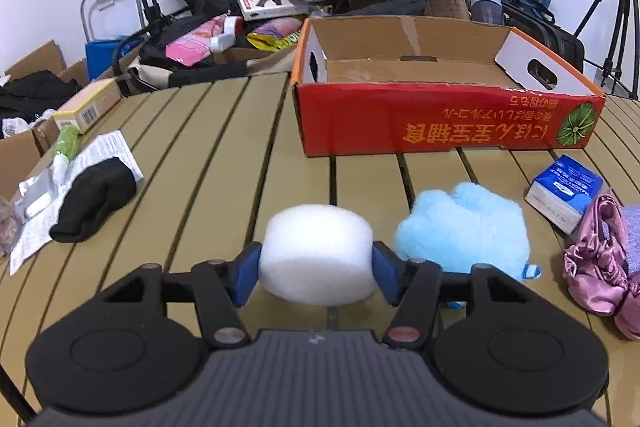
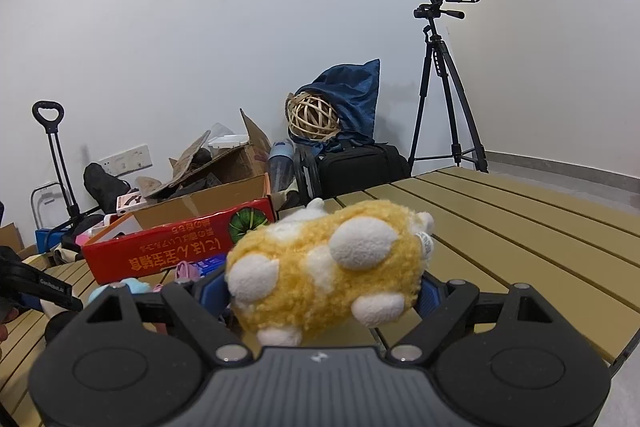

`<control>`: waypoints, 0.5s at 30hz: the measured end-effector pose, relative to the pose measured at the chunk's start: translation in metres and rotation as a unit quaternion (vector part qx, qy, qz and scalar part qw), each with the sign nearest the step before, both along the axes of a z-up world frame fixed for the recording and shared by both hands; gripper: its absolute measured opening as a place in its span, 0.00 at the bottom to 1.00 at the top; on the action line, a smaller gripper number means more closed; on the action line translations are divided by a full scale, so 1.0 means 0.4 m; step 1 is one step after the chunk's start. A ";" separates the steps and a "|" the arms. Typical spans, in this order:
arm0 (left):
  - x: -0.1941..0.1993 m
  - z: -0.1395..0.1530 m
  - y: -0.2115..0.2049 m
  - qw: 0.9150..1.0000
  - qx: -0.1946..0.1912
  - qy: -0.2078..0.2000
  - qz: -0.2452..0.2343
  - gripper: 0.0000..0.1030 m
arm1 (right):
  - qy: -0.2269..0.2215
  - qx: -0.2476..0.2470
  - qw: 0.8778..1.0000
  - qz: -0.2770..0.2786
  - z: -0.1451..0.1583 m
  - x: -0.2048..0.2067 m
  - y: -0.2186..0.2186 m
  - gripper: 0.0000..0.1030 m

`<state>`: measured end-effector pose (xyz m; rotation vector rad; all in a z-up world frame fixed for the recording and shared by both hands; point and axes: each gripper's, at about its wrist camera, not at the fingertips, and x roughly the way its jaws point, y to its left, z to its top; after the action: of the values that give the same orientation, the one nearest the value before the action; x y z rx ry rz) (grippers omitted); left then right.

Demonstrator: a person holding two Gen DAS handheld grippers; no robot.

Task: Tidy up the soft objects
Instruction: 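Grasp the white foam cylinder with the left tool, then carry the foam cylinder and yellow plush toy back toward the black bin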

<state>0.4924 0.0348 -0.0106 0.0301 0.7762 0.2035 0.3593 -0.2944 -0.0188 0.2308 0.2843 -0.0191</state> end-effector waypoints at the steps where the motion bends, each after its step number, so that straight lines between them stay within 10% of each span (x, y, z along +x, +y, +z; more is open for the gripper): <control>1: -0.003 0.001 -0.002 1.000 0.006 -0.003 0.001 0.57 | 0.001 0.002 1.000 0.001 0.000 0.000 -0.002 0.84; 15: -0.066 0.048 -0.022 0.999 0.031 -0.030 0.006 0.57 | -0.004 0.012 1.000 0.016 0.010 -0.018 -0.007 0.84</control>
<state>0.4659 0.0262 0.0086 0.0779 0.7099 0.2382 0.3519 -0.2972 -0.0147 0.2507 0.2800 0.0167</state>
